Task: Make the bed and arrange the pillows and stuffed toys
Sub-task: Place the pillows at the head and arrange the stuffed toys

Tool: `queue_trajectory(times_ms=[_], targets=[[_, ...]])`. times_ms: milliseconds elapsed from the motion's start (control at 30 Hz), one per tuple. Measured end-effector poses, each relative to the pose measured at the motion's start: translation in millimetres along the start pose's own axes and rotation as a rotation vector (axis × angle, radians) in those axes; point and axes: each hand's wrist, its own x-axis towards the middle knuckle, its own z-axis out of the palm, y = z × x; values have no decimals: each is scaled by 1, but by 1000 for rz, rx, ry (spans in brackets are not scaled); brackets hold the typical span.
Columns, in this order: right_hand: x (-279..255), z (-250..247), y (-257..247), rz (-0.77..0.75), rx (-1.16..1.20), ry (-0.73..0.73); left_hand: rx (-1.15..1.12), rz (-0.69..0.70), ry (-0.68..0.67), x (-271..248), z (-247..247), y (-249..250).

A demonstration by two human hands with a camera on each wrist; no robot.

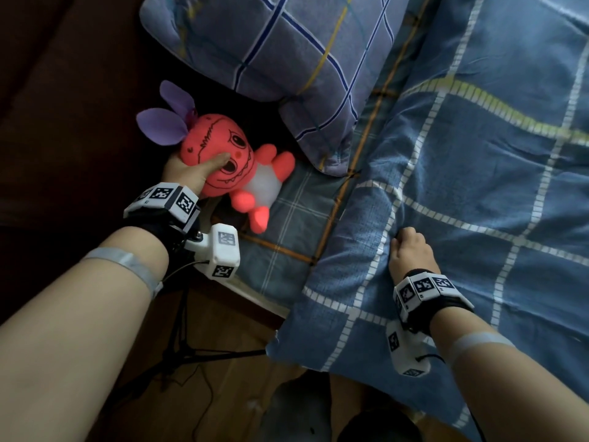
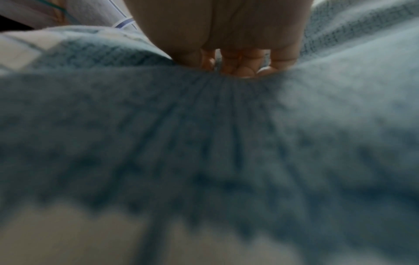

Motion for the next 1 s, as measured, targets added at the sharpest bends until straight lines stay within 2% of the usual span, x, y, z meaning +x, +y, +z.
queue_trajectory(times_ms=[133, 233, 333, 467, 667, 733, 867, 933, 1000], targets=[[1, -1, 0, 0, 13, -13, 8, 14, -22, -4, -3, -9], [0, -1, 2, -3, 22, -7, 39, -70, -48, -6, -6, -20], [0, 1, 3, -5, 24, 9, 107, -152, -115, -6, -11, -33], [0, 1, 4, -9, 30, 12, 212, -195, -193, -15, -9, -46], [-7, -11, 10, 8, 102, -53, 395, -291, -353, -40, 8, -59], [-15, -24, 13, 18, 115, -125, 448, -255, -401, -56, 20, -56], [-42, -67, 30, -10, 25, -233, 483, -82, -484, -110, 62, -30], [-60, -97, 43, -53, -23, -216, 537, -20, -611, -150, 91, -15], [-86, -132, 64, -88, -42, -182, 664, 85, -793, -200, 126, -3]])
